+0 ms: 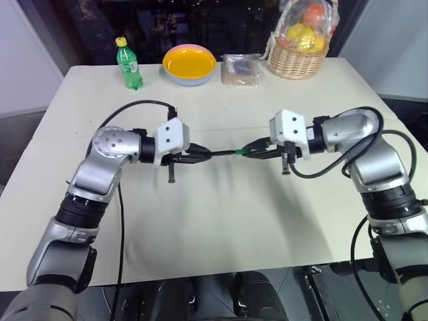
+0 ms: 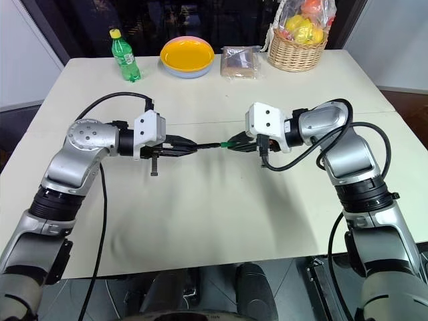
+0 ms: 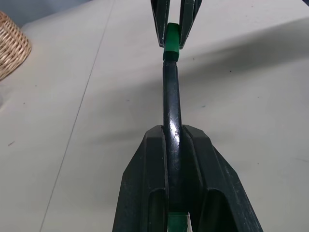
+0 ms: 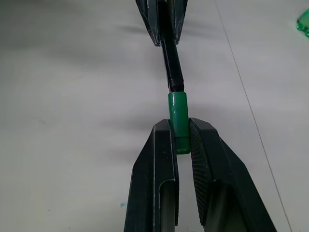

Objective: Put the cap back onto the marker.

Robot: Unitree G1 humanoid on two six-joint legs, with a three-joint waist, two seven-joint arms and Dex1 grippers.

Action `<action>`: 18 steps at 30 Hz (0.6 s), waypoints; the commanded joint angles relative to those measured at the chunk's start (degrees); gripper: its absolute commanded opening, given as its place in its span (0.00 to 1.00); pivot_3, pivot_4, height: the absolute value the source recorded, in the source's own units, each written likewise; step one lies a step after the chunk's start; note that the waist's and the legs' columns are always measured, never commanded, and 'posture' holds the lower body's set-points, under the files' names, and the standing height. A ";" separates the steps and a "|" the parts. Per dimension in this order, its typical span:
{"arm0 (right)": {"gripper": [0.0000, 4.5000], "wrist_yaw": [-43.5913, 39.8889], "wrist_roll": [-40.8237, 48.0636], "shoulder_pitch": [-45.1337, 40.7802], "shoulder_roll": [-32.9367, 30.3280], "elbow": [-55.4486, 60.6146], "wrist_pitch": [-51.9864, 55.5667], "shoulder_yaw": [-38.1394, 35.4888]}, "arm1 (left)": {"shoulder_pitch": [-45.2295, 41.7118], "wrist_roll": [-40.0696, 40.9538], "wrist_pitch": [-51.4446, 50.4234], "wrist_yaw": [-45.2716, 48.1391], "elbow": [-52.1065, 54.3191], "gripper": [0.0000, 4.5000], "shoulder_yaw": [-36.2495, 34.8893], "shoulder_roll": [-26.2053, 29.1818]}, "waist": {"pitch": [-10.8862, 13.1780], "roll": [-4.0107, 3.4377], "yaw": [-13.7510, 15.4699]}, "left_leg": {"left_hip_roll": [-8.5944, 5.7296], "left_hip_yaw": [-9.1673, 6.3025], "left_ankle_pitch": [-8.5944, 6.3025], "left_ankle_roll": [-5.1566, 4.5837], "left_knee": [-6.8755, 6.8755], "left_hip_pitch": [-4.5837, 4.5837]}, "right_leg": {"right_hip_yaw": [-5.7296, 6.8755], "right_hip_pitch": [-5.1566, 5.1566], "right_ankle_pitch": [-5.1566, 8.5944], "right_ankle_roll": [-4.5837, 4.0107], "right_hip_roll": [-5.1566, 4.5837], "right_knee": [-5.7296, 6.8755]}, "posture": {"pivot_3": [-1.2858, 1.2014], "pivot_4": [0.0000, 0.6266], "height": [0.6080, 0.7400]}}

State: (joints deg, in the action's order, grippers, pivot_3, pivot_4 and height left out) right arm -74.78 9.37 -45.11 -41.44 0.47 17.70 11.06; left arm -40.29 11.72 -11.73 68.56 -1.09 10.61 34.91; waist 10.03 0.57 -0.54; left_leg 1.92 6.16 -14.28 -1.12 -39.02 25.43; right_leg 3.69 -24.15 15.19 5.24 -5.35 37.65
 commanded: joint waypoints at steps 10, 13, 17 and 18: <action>0.01 -4.45 3.57 -4.55 2.18 2.83 3.38 1.95 | -0.53 -2.22 4.34 -0.29 1.08 0.00 1.15 -0.30 | 0.00 0.00 0.02 | 0.00 0.00 -0.02 -0.04 -0.01 0.00 | 0.00 0.00 0.00 0.00 0.00 0.00 | 0.52 0.24 1.00; 0.01 -5.40 4.06 -4.72 2.44 3.11 4.62 1.97 | -0.54 -2.45 4.86 -0.36 0.96 0.00 1.21 -0.32 | 0.00 0.00 0.01 | 0.00 0.00 -0.04 -0.07 -0.01 0.00 | 0.00 0.00 0.00 0.00 0.00 0.01 | 0.52 0.24 1.00; 0.01 -5.80 3.73 -5.10 2.70 2.98 4.59 2.20 | -0.31 -2.96 5.54 -0.60 1.03 0.00 1.32 -0.41 | 0.00 0.00 -0.03 | 0.00 0.00 -0.04 -0.06 -0.01 0.00 | 0.00 0.00 0.00 0.00 0.00 0.01 | 0.52 0.24 1.00; 0.01 -5.77 3.76 -5.22 2.87 3.05 4.67 2.24 | -0.26 -3.02 5.55 -0.70 1.07 0.00 1.33 -0.51 | 0.00 0.00 -0.02 | 0.00 0.00 -0.04 -0.07 -0.01 0.00 | 0.00 0.00 0.00 0.00 0.00 0.01 | 0.52 0.24 1.00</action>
State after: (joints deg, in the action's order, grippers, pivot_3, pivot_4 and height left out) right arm -78.14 9.73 -47.64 -40.42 0.15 23.31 12.73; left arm -40.23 9.42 -6.89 69.21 -1.03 11.67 34.89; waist 10.03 0.57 -0.56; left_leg 1.93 6.16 -14.32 -1.19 -39.03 25.43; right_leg 3.69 -24.16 15.19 5.24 -5.35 37.66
